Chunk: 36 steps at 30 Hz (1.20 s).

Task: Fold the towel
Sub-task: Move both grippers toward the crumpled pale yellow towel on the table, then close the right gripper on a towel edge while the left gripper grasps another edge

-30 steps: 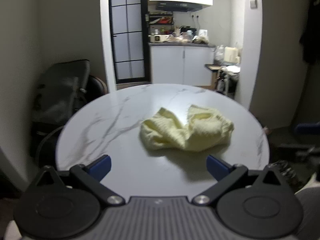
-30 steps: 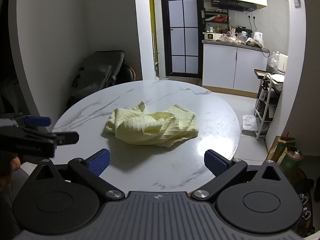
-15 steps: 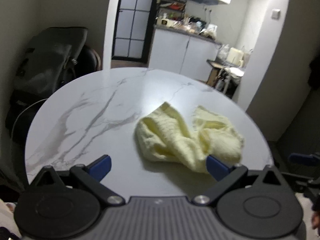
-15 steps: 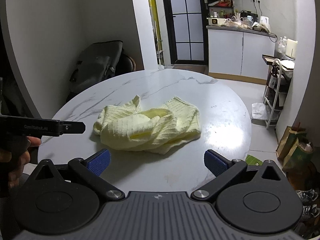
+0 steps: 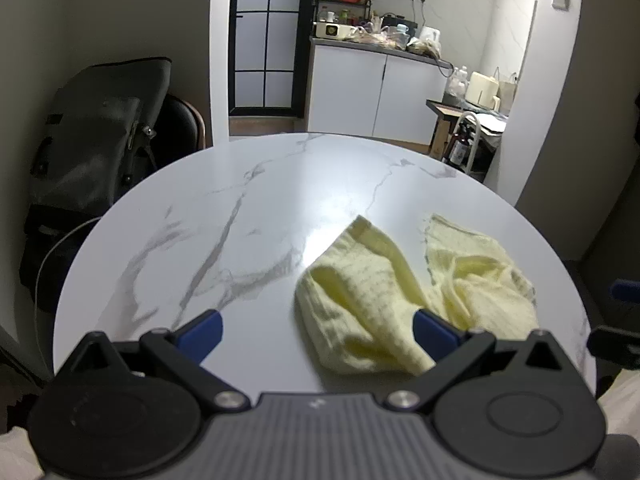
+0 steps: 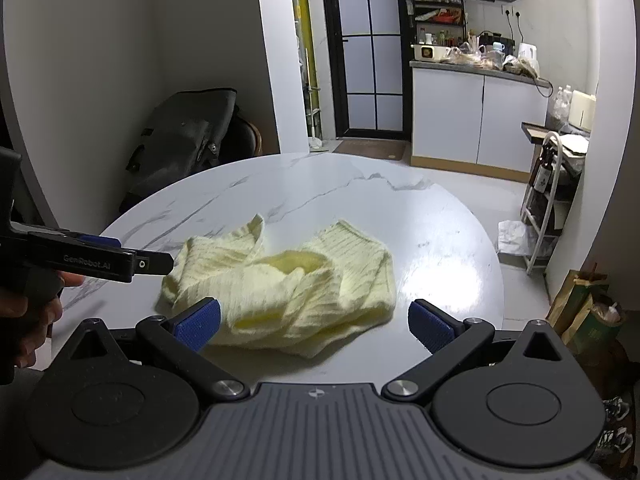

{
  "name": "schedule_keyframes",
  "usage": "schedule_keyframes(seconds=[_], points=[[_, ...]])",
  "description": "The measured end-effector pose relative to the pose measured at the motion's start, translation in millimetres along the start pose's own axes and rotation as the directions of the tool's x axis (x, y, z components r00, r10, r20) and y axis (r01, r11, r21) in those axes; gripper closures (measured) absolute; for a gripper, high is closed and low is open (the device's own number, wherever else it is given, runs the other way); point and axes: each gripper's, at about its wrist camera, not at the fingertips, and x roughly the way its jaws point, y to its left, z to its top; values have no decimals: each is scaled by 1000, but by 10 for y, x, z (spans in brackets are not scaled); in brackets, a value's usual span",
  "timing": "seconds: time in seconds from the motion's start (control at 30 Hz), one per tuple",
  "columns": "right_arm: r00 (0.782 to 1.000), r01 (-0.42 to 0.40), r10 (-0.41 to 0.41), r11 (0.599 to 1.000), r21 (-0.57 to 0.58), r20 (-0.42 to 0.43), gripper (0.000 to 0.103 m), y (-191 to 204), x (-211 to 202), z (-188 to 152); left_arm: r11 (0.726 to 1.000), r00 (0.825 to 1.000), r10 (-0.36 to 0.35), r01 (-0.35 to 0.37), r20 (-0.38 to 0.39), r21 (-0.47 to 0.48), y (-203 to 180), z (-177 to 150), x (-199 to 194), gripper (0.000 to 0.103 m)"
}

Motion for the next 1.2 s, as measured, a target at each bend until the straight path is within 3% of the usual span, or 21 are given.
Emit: schedule_keyframes(seconds=[0.27,0.7,0.83,0.93,1.2], points=[[1000,3,-3,1000,-14,18,1,-52,56,143,998,1000,7,-9,24,69,-60,231,148,0],[999,17,-16,1000,-22,32,2,-166,60,257,989,999,-40,37,15,145,-495,361,335,0],[1000,17,-16,1000,-19,20,11,-203,69,258,984,999,-52,51,2,169,-578,338,375,0],[1000,16,-16,1000,-12,9,12,-230,98,263,983,998,-65,66,-7,174,-613,307,407,0],[1000,10,-11,1000,-17,-23,24,-213,351,306,987,997,-66,69,-29,143,-431,246,552,0]])
